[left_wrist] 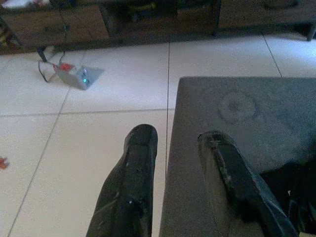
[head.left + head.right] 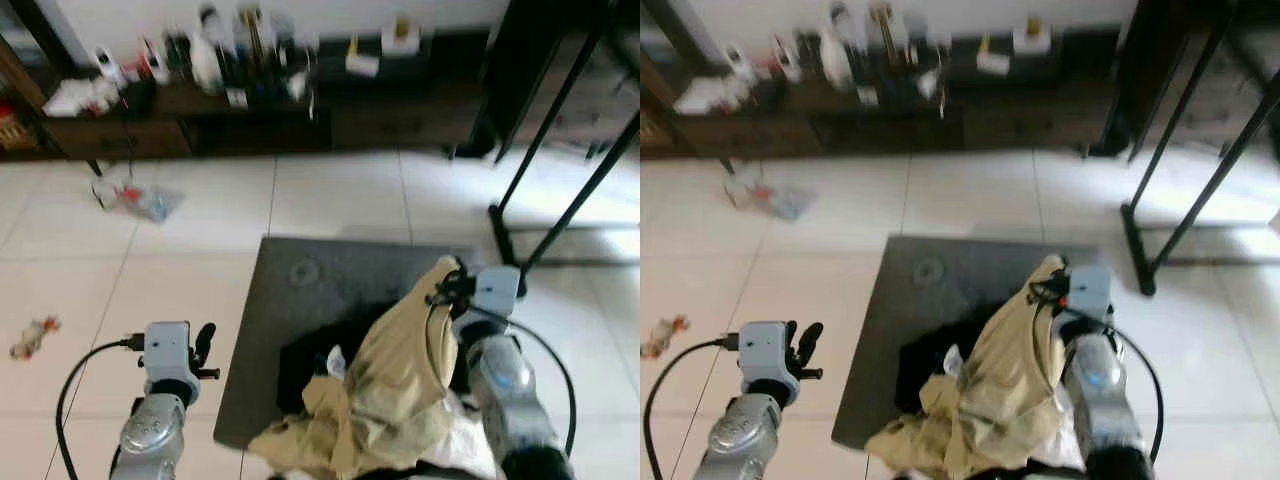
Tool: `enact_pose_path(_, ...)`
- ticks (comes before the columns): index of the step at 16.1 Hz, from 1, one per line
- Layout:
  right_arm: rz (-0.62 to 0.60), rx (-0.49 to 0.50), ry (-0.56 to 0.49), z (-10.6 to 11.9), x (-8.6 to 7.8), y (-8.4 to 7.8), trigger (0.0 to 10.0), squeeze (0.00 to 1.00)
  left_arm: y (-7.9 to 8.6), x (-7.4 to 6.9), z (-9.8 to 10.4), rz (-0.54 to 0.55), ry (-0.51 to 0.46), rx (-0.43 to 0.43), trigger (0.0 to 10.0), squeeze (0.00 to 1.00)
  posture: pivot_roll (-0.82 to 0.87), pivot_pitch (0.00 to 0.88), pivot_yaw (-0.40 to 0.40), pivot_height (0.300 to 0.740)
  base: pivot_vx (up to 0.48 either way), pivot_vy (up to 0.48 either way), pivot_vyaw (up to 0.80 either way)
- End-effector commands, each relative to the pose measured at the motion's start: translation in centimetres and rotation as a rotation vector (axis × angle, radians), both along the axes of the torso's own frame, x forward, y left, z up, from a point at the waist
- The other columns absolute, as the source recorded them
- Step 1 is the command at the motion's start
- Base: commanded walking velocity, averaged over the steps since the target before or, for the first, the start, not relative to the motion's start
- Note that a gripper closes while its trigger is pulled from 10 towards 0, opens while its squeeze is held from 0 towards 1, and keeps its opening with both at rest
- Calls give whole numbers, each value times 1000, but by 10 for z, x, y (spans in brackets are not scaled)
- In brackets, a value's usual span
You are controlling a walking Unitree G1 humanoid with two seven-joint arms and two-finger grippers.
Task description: Hang hanger
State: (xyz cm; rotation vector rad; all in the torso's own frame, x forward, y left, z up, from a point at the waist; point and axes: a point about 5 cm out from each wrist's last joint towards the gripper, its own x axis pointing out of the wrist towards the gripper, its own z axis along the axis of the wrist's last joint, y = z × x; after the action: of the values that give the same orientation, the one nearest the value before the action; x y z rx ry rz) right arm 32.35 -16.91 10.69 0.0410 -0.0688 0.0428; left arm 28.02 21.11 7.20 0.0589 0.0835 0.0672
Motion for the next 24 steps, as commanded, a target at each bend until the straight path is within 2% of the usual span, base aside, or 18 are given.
enact_pose_path(1,31,24,-24,5,-10,9,0,0,10,-9,-7,57,4,37,10000,0,61,73,21,740,0,0,0)
enact_pose_path(2,44,35,-14,7,-21,12,0,0,21,-11,3,127,-65,54,10000,0,55,71,20,740,0,0,0)
enact_pose_path(3,35,48,-2,6,-26,11,745,0,28,-12,10,165,-96,65,10000,0,56,72,22,740,0,0,0)
enact_pose_path(4,10,46,34,-2,-32,6,10000,0,40,-17,16,204,-125,89,10000,0,67,73,35,740,0,0,0)
enact_pose_path(6,-37,38,66,-10,-37,-2,10000,0,52,-27,13,198,-100,134,10000,0,80,64,53,740,0,0,0)
enact_pose_path(8,-58,64,62,-4,-38,-1,10000,0,62,-34,-3,212,-32,132,10000,0,74,47,57,740,0,0,0)
enact_pose_path(12,-62,68,44,0,-41,1,10000,0,58,-36,-32,191,84,115,10000,0,55,19,59,740,0,0,0)
enact_pose_path(14,-62,56,47,1,-42,0,10000,0,54,-34,-35,180,93,106,10000,0,49,13,56,740,0,0,0)
enact_pose_path(19,-63,53,14,13,-37,1,10000,0,50,-36,-49,182,131,80,10000,0,44,36,47,740,0,0,-746)
enact_pose_path(21,-58,43,26,10,-37,3,10000,0,49,-44,-63,183,188,73,10000,0,45,50,47,740,0,0,0)
enact_pose_path(24,-54,56,32,9,-37,6,10000,0,64,-57,-78,262,271,46,10000,0,53,59,50,740,0,0,0)
